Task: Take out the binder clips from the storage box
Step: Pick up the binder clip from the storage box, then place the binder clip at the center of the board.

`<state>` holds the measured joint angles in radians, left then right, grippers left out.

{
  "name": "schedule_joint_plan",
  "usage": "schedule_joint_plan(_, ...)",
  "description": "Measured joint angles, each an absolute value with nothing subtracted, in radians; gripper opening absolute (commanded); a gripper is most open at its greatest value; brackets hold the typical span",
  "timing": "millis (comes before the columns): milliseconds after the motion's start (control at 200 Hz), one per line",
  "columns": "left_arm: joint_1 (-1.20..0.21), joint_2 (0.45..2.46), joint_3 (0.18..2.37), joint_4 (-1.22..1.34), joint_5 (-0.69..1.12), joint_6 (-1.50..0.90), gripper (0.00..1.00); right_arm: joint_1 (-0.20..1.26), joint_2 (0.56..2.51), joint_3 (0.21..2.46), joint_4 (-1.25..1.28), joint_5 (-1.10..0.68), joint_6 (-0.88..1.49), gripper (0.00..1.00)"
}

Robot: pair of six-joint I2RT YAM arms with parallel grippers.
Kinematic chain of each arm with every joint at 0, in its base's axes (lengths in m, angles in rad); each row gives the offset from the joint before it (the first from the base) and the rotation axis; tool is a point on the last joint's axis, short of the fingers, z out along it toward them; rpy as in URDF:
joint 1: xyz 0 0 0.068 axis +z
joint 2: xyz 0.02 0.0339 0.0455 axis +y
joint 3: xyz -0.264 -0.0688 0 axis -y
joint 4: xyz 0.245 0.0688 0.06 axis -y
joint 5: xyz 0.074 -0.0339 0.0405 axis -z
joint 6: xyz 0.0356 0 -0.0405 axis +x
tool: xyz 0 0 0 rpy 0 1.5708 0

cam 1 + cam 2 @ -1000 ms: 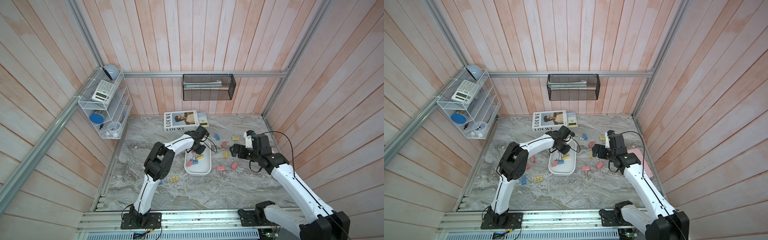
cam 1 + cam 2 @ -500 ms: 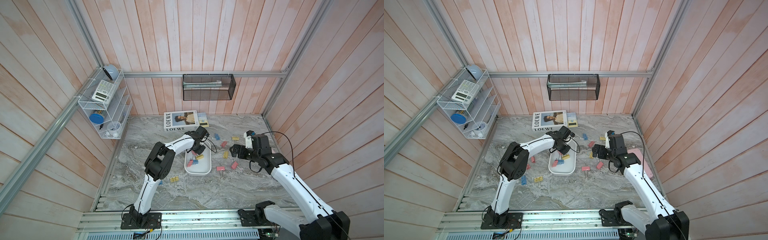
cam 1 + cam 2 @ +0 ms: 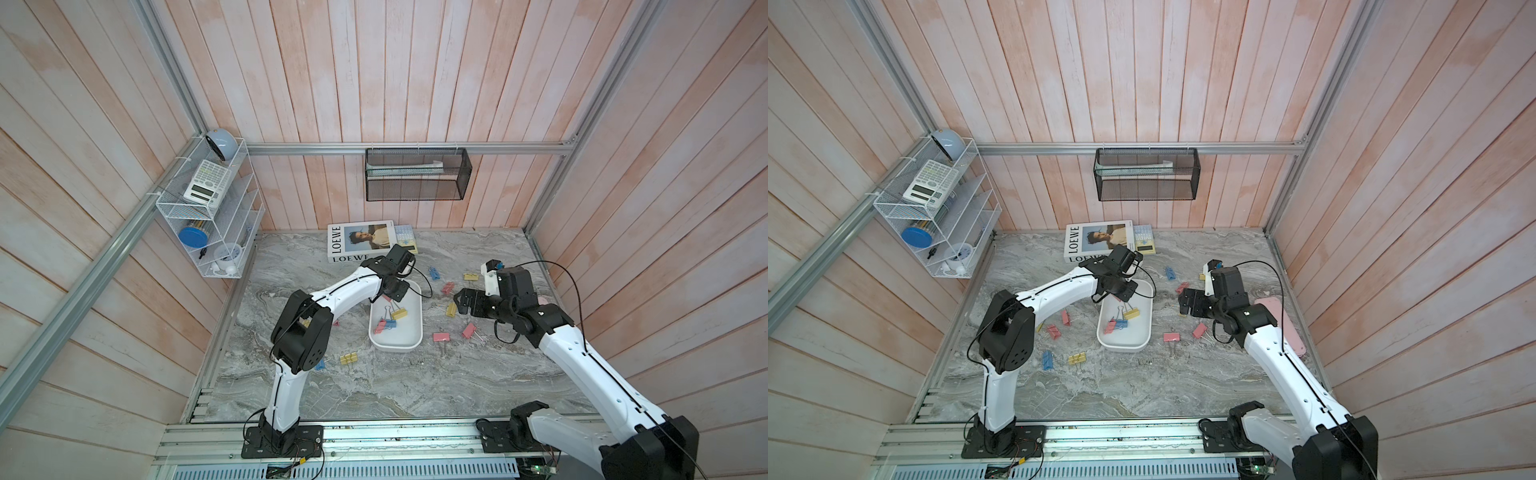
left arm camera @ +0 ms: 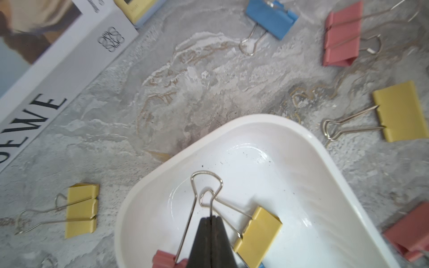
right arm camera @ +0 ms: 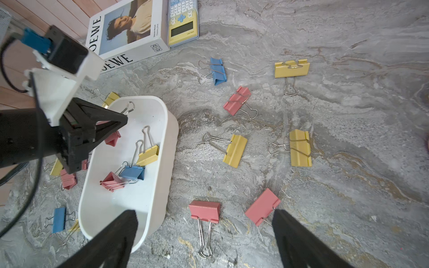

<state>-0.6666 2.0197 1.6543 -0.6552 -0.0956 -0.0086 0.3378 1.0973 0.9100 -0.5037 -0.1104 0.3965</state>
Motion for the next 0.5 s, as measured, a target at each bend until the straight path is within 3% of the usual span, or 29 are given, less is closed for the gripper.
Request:
schedule_joint_plan(250, -0.626, 1.757, 1.477, -0.616, -0.126, -0.143, 0.00, 0.435, 1.181, 0.977, -0.461, -0.102, 0.397, 0.98)
schedule_joint_plan(500, -0.454, 1.642, 1.301, -0.602, -0.141, -0.295, 0.00, 0.546, 1.297, 1.059, -0.434, -0.084, 0.395, 0.98)
